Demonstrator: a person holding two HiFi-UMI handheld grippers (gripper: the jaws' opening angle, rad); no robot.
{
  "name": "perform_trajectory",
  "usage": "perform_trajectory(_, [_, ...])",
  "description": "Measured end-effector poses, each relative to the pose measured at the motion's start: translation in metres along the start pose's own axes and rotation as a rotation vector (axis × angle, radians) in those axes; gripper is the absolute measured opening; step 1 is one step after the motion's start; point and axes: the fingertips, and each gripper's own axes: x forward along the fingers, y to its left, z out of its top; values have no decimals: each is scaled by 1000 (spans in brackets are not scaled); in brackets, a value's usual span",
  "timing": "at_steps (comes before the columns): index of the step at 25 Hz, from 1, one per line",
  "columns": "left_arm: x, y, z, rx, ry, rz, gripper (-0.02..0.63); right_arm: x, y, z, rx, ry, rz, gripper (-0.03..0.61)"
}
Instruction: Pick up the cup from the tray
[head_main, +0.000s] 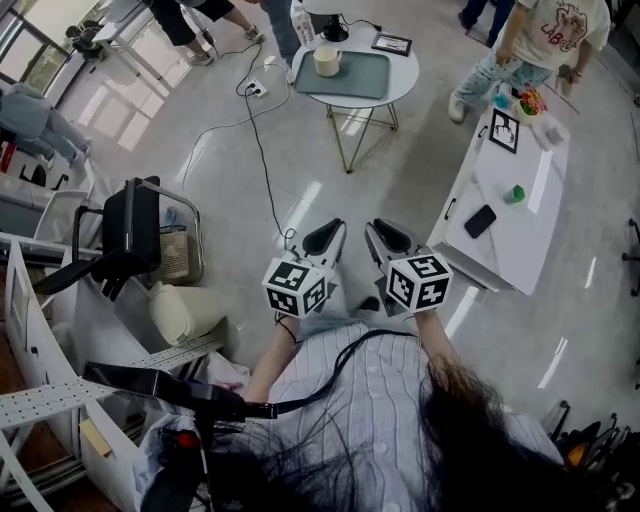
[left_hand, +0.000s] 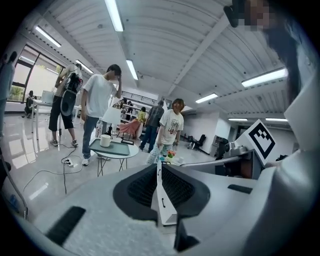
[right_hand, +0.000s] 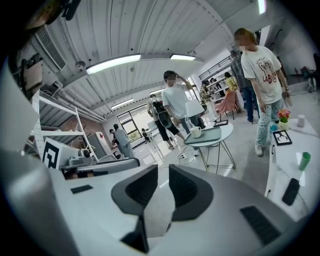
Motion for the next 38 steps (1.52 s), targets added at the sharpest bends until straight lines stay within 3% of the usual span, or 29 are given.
perform_trajectory(11, [82, 75, 51, 25, 16, -52, 18, 78, -52, 60, 33, -14, -48, 83])
perform_trajectory(26, [135, 219, 118, 25, 8, -86, 18, 222, -56, 129, 50, -15, -86, 83])
perform_trajectory(38, [164, 267, 124, -4, 26, -141, 20, 264, -76, 149, 73, -20, -164, 83])
